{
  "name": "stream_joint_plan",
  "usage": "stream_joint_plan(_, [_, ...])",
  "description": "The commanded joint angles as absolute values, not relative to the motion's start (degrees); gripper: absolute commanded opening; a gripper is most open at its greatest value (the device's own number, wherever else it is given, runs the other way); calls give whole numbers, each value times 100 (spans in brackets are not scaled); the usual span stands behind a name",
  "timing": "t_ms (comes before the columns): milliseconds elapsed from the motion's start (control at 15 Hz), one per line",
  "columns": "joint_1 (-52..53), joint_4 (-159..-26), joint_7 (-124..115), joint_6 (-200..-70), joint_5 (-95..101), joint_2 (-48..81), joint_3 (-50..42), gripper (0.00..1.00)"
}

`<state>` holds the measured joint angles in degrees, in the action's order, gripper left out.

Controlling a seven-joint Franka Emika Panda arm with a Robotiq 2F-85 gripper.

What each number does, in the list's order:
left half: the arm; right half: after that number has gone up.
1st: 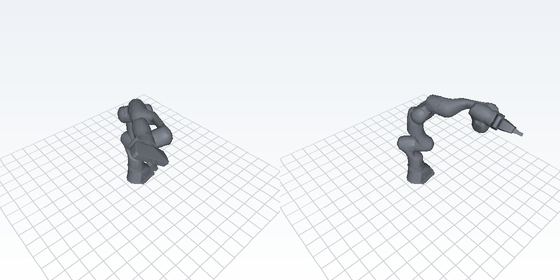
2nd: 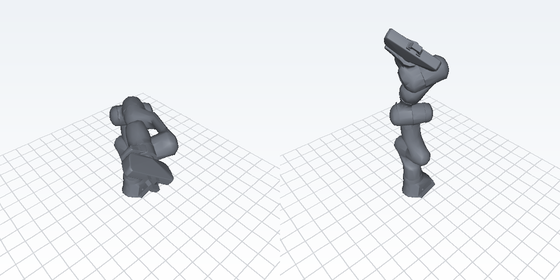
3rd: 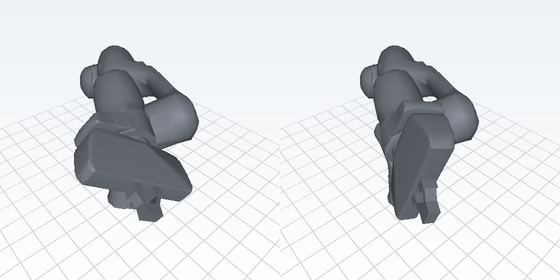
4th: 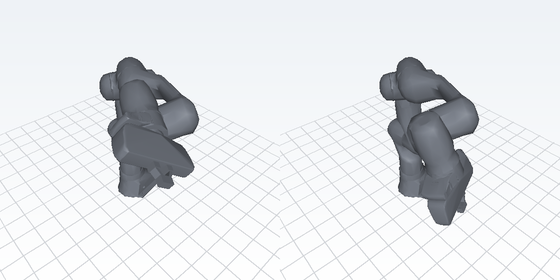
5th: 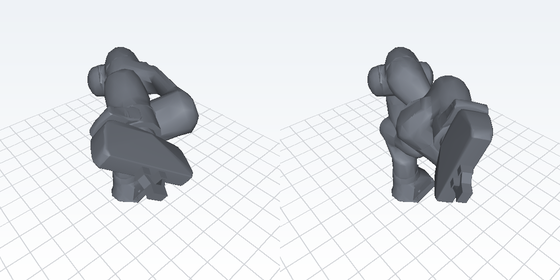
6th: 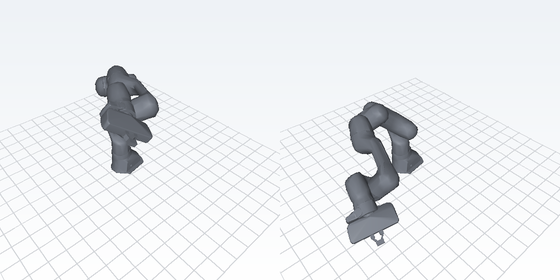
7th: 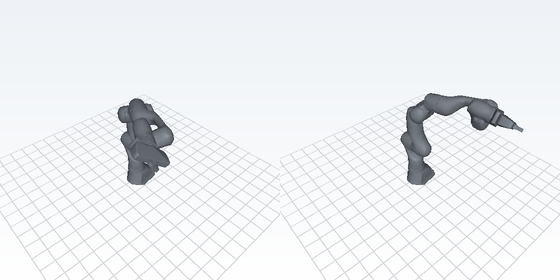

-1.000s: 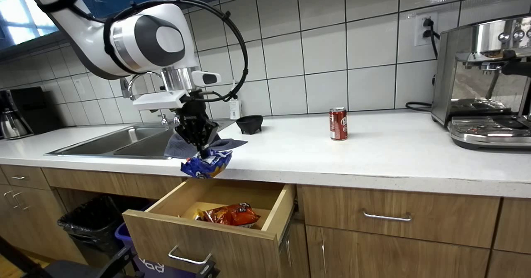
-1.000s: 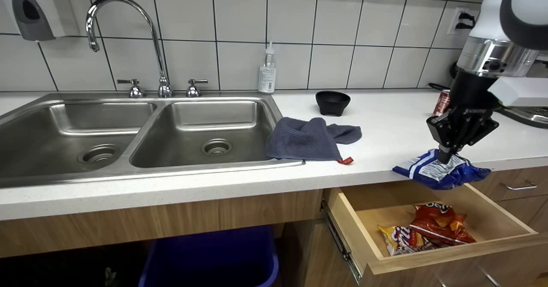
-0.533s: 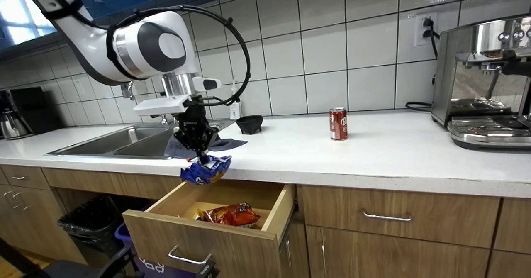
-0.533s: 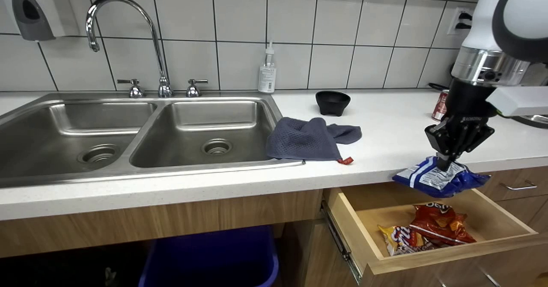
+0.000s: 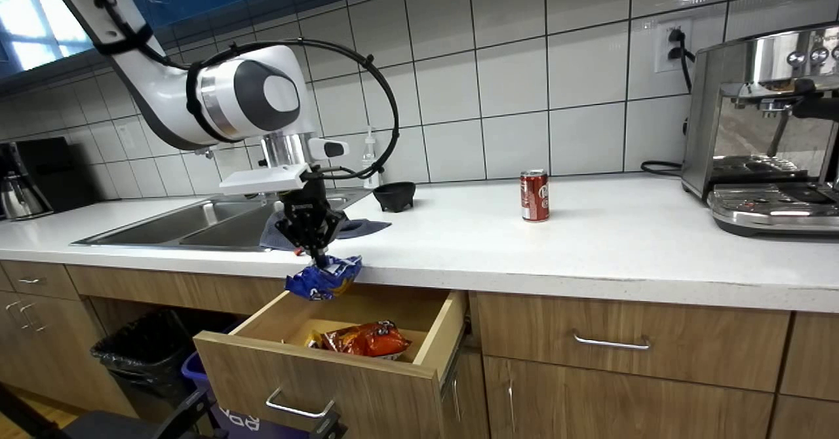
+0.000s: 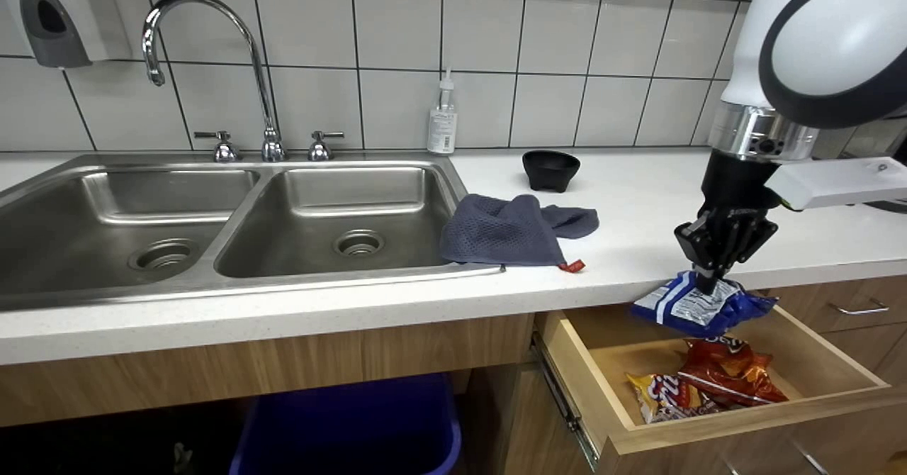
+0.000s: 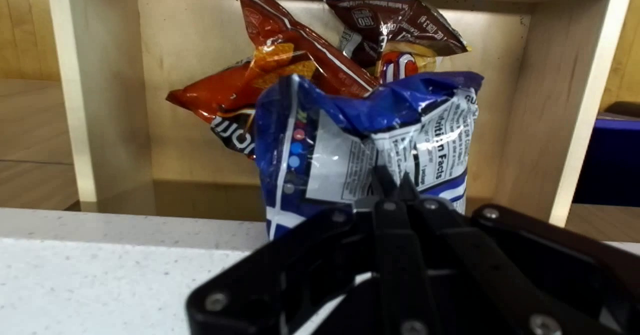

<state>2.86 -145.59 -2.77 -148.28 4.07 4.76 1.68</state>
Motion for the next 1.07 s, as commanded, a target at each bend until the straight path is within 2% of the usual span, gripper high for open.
stream_joint_plan(0, [349,-14087,-78,-14604,493,922,237,0])
stream_joint_plan(467, [435,-13573,67,-14415,598,1526,226,0])
stream_joint_plan(1000, [445,-13661,148,-14275,617,1562,225,0])
